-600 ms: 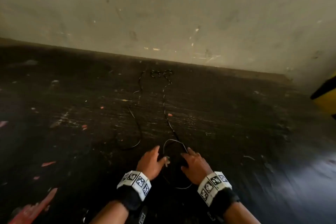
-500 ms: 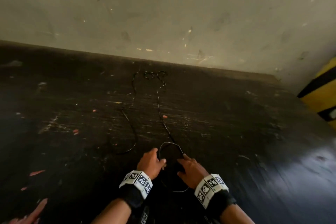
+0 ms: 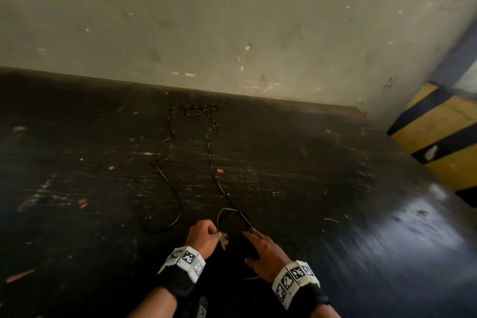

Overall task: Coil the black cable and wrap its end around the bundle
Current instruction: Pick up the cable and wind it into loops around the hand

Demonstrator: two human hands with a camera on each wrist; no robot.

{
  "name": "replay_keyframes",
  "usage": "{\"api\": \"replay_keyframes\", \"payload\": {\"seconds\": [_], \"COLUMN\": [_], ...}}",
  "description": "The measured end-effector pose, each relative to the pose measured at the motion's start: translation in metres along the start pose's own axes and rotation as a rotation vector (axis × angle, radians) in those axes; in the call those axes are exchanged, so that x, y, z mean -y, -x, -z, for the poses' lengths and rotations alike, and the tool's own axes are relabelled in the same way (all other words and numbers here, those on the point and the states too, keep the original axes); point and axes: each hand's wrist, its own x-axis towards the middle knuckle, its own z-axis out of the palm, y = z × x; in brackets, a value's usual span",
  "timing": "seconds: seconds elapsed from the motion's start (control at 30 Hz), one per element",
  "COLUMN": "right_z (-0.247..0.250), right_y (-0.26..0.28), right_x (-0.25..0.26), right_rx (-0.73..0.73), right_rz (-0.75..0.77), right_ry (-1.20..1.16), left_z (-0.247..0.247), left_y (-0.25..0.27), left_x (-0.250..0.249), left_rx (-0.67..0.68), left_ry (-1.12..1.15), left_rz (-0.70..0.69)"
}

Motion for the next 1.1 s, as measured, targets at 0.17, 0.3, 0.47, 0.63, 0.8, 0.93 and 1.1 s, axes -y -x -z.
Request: {"api": "replay_keyframes", "payload": {"seconds": [0.17,0.3,0.47,0.63,0.8,0.93,1.1], "right_z": [-0.005,-0.004,0.022,0.065,0.082,0.081,0.106], "right_y": [0.0,-0.008,-0.002,0.047,0.075,0.074,0.095], "right_x": [-0.017,-0.022,0.006,0.073,0.107,0.107,0.096], "right_rx": [-0.127,-0.158,-0.103,-0.218,-0.235,-0.363,-0.299], "right_rz": [0.024,0.0,0.18,0.427,0.517,0.542,0.601], "right_ry": [-0.221,-0.222,-0.089,-0.68,-0.565,-0.542,-0.389], "left_z": [0.047,0.09,0.099,0.089,0.079,0.085,0.118], "left_y": [0.028,0.068,0.104,0.122,0.138,0.15,0.151], "left_x": [-0.006,-0.021,-0.042,-0.055,-0.062,-0.066,-0.068], "left_rx": [-0.142,-0.191,-0.126,-0.112,-0.092,-0.154,-0.434], "left_ry": [0.5,0.688,0.545,0.427,0.285,0.256,0.33], "left_rz": [-0.036,-0.216,-0.374,-0.489,-0.57,-0.596,-0.559]}}
